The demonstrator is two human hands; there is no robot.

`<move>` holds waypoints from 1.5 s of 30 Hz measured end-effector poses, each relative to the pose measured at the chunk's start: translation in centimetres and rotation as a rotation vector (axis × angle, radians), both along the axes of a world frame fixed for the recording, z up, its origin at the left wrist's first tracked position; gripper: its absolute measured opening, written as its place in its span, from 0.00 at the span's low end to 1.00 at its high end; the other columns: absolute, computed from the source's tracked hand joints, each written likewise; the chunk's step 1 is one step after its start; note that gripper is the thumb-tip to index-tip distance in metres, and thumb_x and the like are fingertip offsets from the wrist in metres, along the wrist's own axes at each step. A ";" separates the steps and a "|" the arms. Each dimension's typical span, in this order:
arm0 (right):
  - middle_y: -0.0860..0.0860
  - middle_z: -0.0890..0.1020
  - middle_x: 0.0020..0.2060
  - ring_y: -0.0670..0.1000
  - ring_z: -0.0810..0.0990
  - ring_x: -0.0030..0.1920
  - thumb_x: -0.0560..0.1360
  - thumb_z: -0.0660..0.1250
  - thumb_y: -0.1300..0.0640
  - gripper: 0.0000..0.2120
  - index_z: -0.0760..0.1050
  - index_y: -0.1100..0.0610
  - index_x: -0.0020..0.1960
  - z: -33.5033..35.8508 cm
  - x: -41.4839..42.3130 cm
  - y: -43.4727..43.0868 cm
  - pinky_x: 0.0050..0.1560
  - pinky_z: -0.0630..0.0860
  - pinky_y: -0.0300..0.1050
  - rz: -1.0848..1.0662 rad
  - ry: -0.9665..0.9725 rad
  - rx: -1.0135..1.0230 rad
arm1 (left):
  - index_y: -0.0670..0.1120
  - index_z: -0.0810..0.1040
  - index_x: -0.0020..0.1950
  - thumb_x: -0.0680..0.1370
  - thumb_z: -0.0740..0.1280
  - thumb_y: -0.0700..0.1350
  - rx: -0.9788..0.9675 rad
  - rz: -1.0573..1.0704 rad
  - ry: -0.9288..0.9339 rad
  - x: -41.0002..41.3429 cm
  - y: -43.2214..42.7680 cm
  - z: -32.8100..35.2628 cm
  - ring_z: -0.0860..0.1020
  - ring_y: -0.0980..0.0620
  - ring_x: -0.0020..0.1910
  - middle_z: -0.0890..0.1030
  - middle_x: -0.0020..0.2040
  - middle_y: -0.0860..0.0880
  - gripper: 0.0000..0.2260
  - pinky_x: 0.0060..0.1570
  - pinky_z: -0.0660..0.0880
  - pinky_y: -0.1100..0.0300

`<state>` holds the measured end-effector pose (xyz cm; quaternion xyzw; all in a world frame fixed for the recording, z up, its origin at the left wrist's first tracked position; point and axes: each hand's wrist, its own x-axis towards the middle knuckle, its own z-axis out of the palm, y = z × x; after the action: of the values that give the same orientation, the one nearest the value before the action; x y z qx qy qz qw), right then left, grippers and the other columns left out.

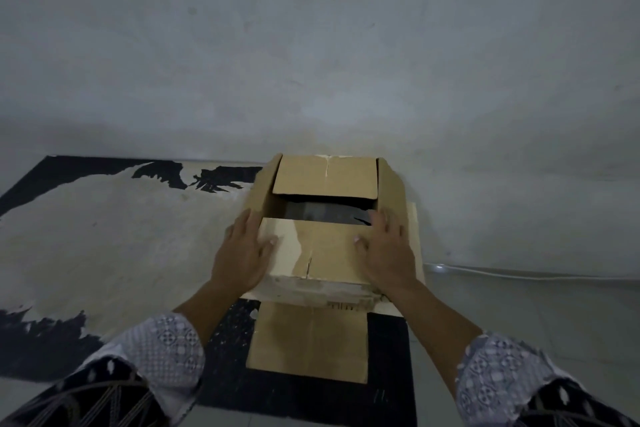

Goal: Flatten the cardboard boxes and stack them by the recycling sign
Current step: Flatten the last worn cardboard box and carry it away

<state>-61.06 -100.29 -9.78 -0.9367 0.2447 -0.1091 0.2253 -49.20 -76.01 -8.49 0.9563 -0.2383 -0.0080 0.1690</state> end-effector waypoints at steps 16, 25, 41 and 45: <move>0.44 0.66 0.72 0.50 0.62 0.74 0.80 0.62 0.46 0.16 0.74 0.47 0.66 9.7 -2.2 -3.3 0.65 0.60 0.46 0.212 0.215 0.894 | 0.48 0.84 0.37 0.72 0.71 0.61 -0.075 -0.133 0.962 6.5 -1.7 11.8 0.72 0.43 0.66 0.79 0.57 0.50 0.16 0.70 0.62 0.40; 0.43 0.50 0.79 0.55 0.33 0.77 0.63 0.76 0.35 0.25 0.82 0.47 0.54 3.1 -3.6 -0.3 0.74 0.42 0.67 0.413 0.513 0.237 | 0.51 0.81 0.56 0.67 0.72 0.66 0.616 -0.527 0.528 -0.2 -1.7 5.5 0.67 0.45 0.67 0.72 0.65 0.46 0.25 0.70 0.61 0.41; 0.59 0.69 0.64 0.62 0.72 0.59 0.72 0.70 0.52 0.29 0.64 0.55 0.70 3.3 6.7 -4.7 0.55 0.74 0.54 0.008 0.160 -0.154 | 0.50 0.79 0.44 0.74 0.64 0.47 0.754 -0.066 0.238 -3.3 -4.9 1.9 0.32 0.29 0.73 0.71 0.65 0.43 0.05 0.64 0.44 0.21; 0.61 0.71 0.64 0.64 0.73 0.58 0.72 0.68 0.57 0.16 0.73 0.59 0.59 4.3 9.0 -6.3 0.57 0.71 0.55 0.066 0.254 -0.397 | 0.47 0.77 0.45 0.75 0.63 0.44 0.771 -0.034 0.245 -3.5 -5.2 2.2 0.32 0.30 0.74 0.71 0.66 0.41 0.04 0.64 0.47 0.22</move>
<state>-52.07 -106.58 -5.49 -0.9763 0.2143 -0.0291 0.0078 -52.67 -81.21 -6.29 0.9376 -0.2116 -0.2135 -0.1748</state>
